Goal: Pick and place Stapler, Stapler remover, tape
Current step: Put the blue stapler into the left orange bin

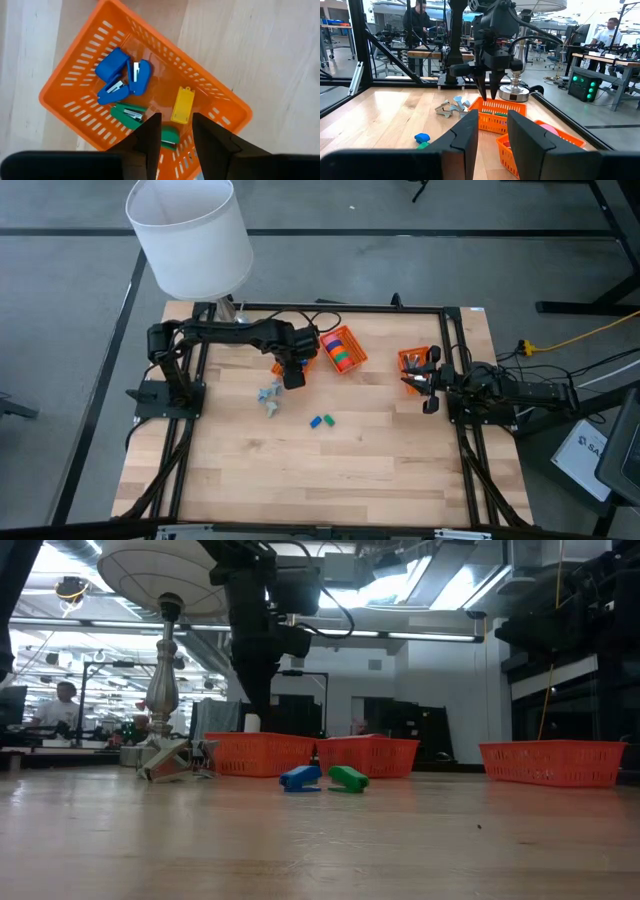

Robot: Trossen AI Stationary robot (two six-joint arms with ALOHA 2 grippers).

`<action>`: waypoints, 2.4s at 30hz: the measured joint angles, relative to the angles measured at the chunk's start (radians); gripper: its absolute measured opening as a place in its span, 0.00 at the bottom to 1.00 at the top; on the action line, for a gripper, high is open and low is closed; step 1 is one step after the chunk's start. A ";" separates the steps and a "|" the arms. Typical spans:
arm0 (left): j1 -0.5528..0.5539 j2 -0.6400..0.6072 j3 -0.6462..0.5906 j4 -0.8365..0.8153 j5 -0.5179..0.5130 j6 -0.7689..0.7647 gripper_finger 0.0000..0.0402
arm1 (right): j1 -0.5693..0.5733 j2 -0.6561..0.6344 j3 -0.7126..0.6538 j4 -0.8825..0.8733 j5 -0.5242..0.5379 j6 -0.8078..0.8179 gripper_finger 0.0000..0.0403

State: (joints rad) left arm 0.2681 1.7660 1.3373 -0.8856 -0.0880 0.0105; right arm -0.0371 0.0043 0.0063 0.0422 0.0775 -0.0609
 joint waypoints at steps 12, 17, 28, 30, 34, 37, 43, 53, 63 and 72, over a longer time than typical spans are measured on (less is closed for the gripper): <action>-0.028 0.000 0.000 0.000 0.000 0.015 0.26 | 0.000 0.000 0.000 0.000 0.000 0.000 0.27; -0.037 0.000 0.000 -0.001 0.000 0.015 0.26 | 0.000 0.000 0.000 0.000 0.000 0.000 0.27; -0.057 0.000 0.000 -0.001 0.000 0.012 0.25 | 0.000 0.000 0.000 0.000 0.000 0.000 0.27; -0.059 0.000 0.000 -0.001 0.000 0.011 0.25 | 0.000 0.000 0.000 0.000 0.000 0.000 0.27; -0.067 0.000 0.000 -0.001 0.000 0.011 0.25 | 0.000 0.000 0.000 0.000 0.000 0.000 0.27; -0.071 0.000 0.000 0.000 0.000 0.011 0.25 | 0.000 0.000 0.000 0.000 0.000 0.000 0.27; -0.085 0.000 0.000 0.000 0.000 0.003 0.25 | 0.000 0.000 0.000 0.000 0.000 0.000 0.27; -0.099 0.000 0.001 0.000 0.000 0.003 0.25 | 0.000 0.000 0.000 0.000 0.000 0.000 0.27; -0.124 0.000 0.001 0.005 0.000 0.024 0.25 | 0.000 0.000 0.000 0.000 0.000 0.000 0.27; -0.231 0.000 0.001 0.173 0.002 0.119 0.24 | 0.000 0.000 0.000 0.000 0.000 0.000 0.27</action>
State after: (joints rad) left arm 0.0374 1.7660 1.3380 -0.7128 -0.0860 0.1291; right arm -0.0368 0.0043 0.0063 0.0423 0.0775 -0.0608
